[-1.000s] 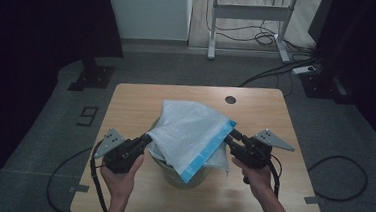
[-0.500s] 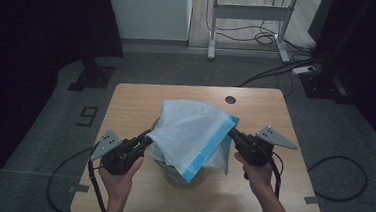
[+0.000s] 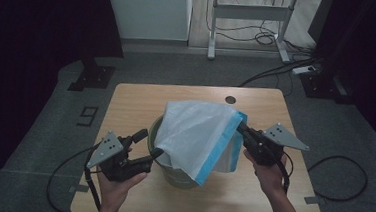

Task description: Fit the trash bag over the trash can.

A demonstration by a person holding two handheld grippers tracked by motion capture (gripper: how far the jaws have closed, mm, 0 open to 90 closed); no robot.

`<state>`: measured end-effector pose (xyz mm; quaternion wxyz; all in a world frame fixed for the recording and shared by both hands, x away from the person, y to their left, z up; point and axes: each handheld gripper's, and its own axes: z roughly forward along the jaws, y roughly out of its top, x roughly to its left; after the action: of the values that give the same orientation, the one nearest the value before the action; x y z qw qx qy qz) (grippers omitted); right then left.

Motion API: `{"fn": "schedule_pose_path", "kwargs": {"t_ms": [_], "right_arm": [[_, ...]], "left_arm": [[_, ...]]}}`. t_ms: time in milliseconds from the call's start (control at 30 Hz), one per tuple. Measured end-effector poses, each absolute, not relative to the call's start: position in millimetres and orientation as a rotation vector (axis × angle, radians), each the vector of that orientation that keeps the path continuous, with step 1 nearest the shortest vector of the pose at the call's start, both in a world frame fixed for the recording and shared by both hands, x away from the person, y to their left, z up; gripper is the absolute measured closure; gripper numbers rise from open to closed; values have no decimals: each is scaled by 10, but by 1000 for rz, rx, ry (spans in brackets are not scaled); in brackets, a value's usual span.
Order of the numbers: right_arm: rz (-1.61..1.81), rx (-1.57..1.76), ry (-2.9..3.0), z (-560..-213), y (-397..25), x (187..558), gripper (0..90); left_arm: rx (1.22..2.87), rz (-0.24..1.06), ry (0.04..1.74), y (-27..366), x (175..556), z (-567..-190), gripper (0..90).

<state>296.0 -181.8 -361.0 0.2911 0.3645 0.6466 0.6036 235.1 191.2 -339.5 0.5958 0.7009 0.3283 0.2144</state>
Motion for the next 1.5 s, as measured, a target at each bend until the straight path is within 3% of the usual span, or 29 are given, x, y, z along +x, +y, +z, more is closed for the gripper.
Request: {"fn": "schedule_pose_path", "kwargs": {"t_ms": [400, 1233, 1500], "right_arm": [[1607, 1007, 1736, -3617, -1779, 3033, 895], [1559, 961, 1743, -3538, -1803, 3026, 895], [1554, 928, 1763, -3526, -1706, 3009, 895]], "left_arm": [[1679, 412, 647, 1943, 2340, -3396, 135], [1736, 454, 671, 1936, 2503, -3026, 238], [1802, 394, 687, 1760, 2711, -3041, 291]]}}
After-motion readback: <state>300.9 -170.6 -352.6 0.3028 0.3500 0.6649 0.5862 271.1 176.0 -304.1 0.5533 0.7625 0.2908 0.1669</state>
